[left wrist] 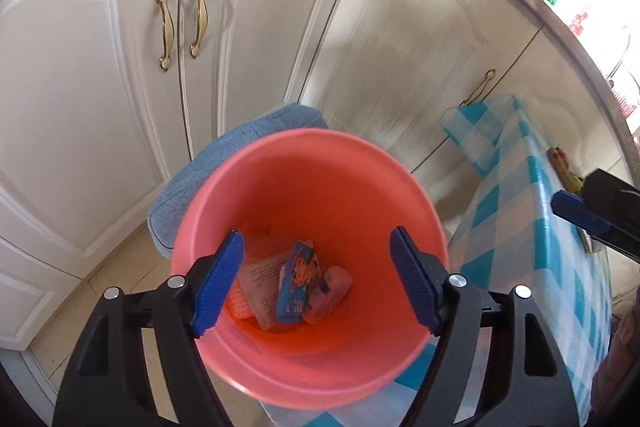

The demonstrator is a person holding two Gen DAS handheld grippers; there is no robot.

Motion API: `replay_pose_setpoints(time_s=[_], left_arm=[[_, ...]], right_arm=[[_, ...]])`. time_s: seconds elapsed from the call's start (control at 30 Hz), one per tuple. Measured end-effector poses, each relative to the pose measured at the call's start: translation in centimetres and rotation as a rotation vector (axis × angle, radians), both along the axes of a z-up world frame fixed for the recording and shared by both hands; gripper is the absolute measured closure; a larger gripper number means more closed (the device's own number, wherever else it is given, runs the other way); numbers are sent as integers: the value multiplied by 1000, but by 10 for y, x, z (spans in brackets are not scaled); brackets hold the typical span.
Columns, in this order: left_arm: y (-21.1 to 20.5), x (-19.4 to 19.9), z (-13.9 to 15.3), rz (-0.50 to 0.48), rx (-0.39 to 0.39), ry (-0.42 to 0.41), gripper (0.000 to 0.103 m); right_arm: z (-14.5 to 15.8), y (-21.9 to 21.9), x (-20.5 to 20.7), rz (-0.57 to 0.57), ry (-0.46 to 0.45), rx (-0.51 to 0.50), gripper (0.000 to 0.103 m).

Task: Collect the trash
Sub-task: 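Carry the bag and bottle to the pink bucket and release both, then move both open tools back over the table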

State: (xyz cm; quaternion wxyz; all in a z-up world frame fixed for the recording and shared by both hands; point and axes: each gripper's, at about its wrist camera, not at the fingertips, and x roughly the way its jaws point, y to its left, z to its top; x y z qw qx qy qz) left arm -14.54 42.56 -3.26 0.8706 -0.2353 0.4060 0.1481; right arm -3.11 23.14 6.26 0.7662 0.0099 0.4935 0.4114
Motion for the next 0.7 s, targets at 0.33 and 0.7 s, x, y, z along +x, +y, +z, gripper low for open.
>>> replay_pose_setpoints(time_s=[0.33, 0.7], left_arm=[[-51, -21, 44, -143, 94, -37, 27], [-142, 16, 108, -378, 163, -114, 23]], right_arm=[[29, -139, -36, -235, -155, -23, 16], [28, -306, -58, -589, -131, 38, 15]])
